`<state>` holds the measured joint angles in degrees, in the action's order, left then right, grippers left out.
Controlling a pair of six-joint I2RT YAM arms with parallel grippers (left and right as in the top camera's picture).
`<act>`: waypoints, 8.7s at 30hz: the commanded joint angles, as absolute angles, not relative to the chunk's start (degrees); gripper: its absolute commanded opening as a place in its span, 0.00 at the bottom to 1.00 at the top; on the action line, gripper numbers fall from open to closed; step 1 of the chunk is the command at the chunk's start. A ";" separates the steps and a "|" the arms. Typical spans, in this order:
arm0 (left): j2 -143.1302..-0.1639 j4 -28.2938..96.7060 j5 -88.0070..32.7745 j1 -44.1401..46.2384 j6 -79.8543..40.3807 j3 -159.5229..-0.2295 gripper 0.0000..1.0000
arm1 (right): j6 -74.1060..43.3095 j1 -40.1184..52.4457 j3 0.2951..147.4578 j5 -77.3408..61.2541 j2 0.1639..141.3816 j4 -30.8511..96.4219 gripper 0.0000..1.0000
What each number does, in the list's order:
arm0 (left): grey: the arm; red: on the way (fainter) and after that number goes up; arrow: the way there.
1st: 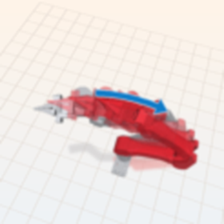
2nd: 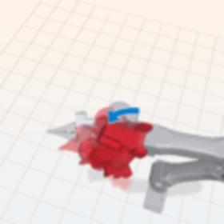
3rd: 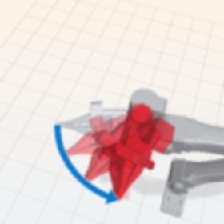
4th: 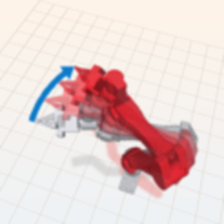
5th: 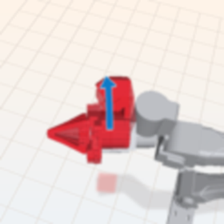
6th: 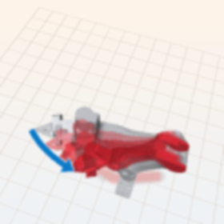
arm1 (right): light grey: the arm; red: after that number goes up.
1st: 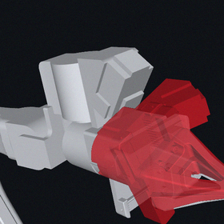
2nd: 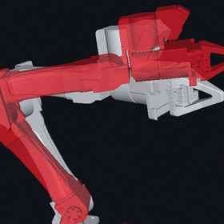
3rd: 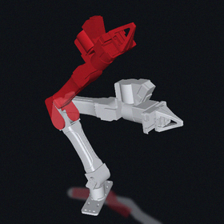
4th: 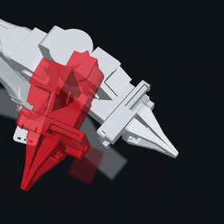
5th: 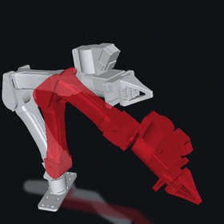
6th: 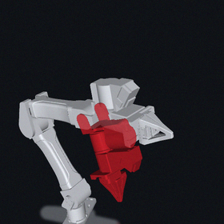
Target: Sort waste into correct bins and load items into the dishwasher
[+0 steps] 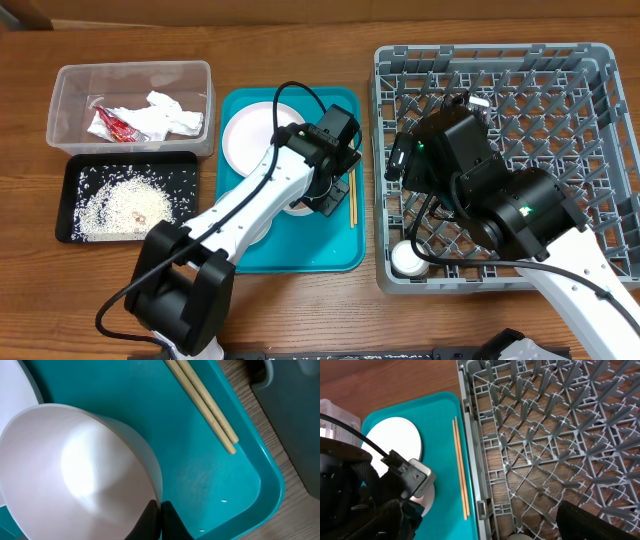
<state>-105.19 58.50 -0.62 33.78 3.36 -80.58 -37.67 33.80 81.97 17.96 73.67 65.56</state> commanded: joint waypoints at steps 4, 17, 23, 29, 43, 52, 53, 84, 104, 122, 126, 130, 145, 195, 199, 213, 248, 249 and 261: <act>-106.06 57.78 -1.32 34.04 3.84 -81.25 0.31 | -37.45 34.02 83.31 17.91 73.71 64.75 1.00; -105.95 69.25 -8.12 15.84 -2.04 -102.85 0.39 | -36.53 34.06 83.33 4.29 82.56 57.87 0.98; -105.95 74.65 -9.17 4.89 -2.20 -114.17 0.42 | -35.88 34.09 83.33 -7.09 93.27 53.04 0.93; -105.95 74.59 -10.57 -0.54 -2.17 -117.54 0.53 | -35.64 35.73 83.33 -10.37 105.27 52.27 0.88; -106.02 74.15 -9.69 -1.21 -2.13 -117.49 1.00 | -35.99 37.80 83.33 -9.43 112.77 48.60 0.57; -106.02 74.15 -9.72 -1.21 -2.15 -117.49 1.00 | -35.53 34.85 83.33 -15.14 115.59 47.72 0.33; -106.02 74.15 -9.72 -1.21 -2.15 -117.47 1.00 | -35.55 34.79 83.33 -15.11 115.59 47.72 0.27; -106.02 74.15 -9.69 -1.21 -2.13 -117.47 1.00 | -35.79 34.96 91.96 31.22 94.50 62.06 0.04; -106.02 74.15 -9.69 -1.21 -2.15 -117.47 1.00 | -0.84 25.69 91.90 67.51 105.47 28.40 0.04; -106.02 74.15 -9.69 -1.21 -2.13 -117.47 1.00 | 13.52 25.04 91.90 73.65 122.93 14.17 0.04; -106.02 74.15 -9.69 -1.21 -2.13 -117.47 1.00 | 13.54 26.65 91.90 73.67 122.91 14.39 0.04; -106.02 74.15 -9.69 -1.21 -2.15 -117.47 1.00 | 13.52 28.34 91.90 73.49 122.91 15.40 0.09; -106.02 74.15 -9.69 -1.21 -2.15 -117.49 1.00 | 13.10 32.67 91.90 68.36 122.13 17.21 1.00; -106.02 74.15 -9.69 -1.21 -2.15 -117.47 1.00 | -31.77 44.69 87.15 12.40 102.94 51.55 0.04; -106.02 74.15 -9.69 -1.21 -2.15 -117.47 1.00 | -31.75 43.27 87.13 42.63 93.56 58.22 0.04; -106.02 74.15 -9.69 -1.21 -2.15 -117.49 1.00 | -25.96 38.11 82.08 86.63 101.25 62.00 0.04; -106.02 74.15 -9.69 -1.21 -2.15 -117.47 1.00 | -25.04 43.24 89.21 57.60 109.91 68.36 0.73; -106.02 74.15 -9.69 -1.21 -2.15 -117.47 1.00 | -25.04 43.00 90.35 55.40 109.62 68.55 0.74; -106.02 74.15 -9.69 -1.21 -2.15 -117.47 1.00 | -25.80 42.63 96.40 20.32 109.10 53.08 0.81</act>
<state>-105.69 74.19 -9.26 -1.02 -1.78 -116.53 -24.84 42.74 95.15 31.42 110.76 56.42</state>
